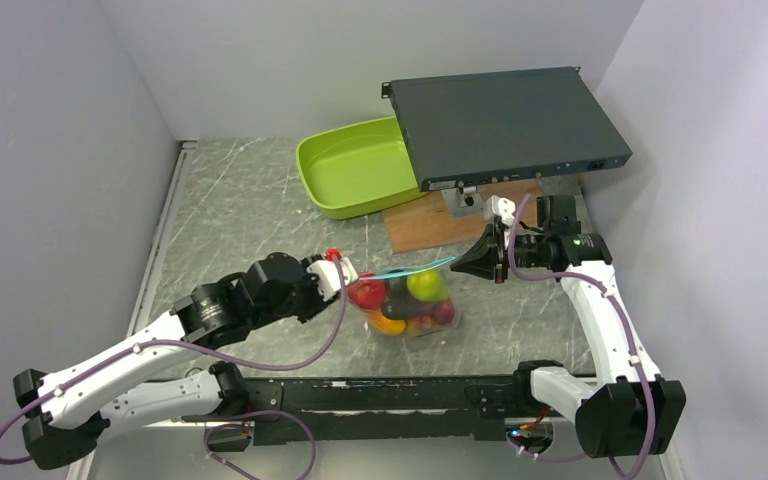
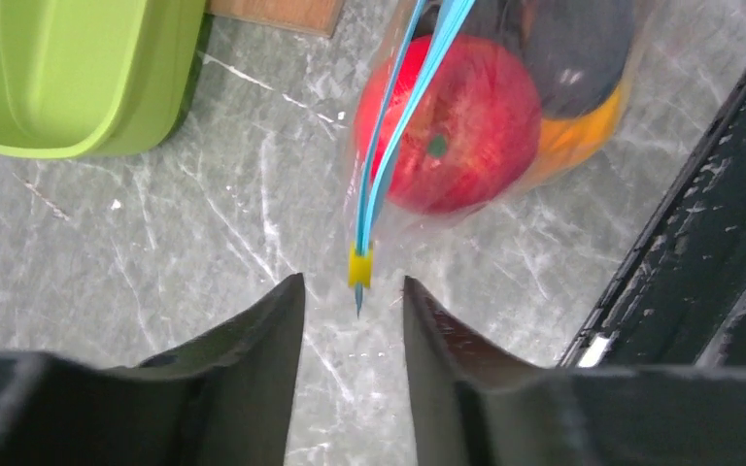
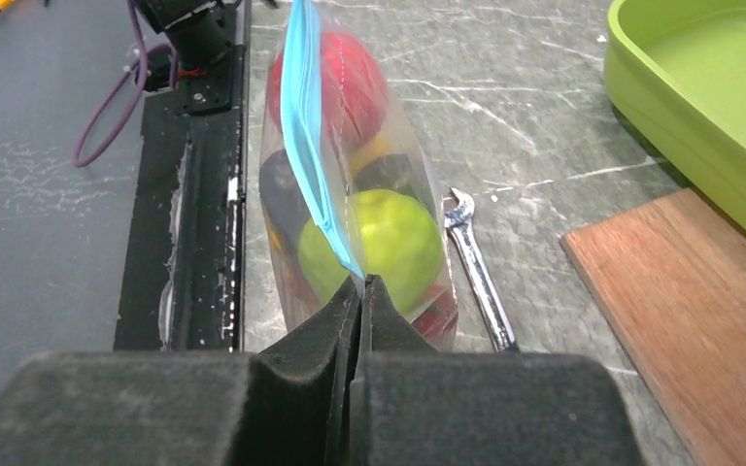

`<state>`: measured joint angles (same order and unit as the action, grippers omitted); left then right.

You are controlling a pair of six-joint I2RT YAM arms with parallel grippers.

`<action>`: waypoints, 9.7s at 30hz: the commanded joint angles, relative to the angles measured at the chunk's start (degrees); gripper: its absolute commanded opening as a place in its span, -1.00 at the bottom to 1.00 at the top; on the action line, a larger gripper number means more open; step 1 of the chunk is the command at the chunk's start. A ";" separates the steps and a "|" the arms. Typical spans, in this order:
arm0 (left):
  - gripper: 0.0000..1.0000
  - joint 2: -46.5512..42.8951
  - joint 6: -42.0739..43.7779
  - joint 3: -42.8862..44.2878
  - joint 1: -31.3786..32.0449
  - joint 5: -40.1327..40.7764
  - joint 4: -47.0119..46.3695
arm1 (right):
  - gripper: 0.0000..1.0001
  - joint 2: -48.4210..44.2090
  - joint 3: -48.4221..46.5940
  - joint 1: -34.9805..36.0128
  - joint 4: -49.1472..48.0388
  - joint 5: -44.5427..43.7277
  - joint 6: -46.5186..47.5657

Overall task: Open the zip-top bag and remove the fake food
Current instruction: Unzip the zipper food storage bag at the center of the board, then open the zipper of the food storage bag at the center of the board, then adjust the zipper food storage bag at the center of the board, then pick up the fake fruit from the zipper food storage bag.

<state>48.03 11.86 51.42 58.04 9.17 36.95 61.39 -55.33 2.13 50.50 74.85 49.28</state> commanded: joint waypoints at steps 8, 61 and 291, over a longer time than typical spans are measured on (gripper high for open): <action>0.99 -8.24 -9.57 2.22 -3.02 -14.04 -18.92 | -1.00 -2.43 -0.48 -0.99 -0.60 0.46 2.93; -1.00 22.04 -15.16 15.80 -12.48 -34.25 -14.22 | -0.88 -3.40 1.92 -0.81 -4.20 1.10 0.21; 0.61 49.90 -2.02 -10.82 3.22 2.28 -92.23 | -1.00 -1.89 8.04 13.91 -21.76 -21.14 -37.54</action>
<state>96.40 6.17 40.51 61.25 6.20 -49.52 61.04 -47.09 15.07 29.21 50.06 9.04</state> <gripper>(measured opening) 0.803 0.010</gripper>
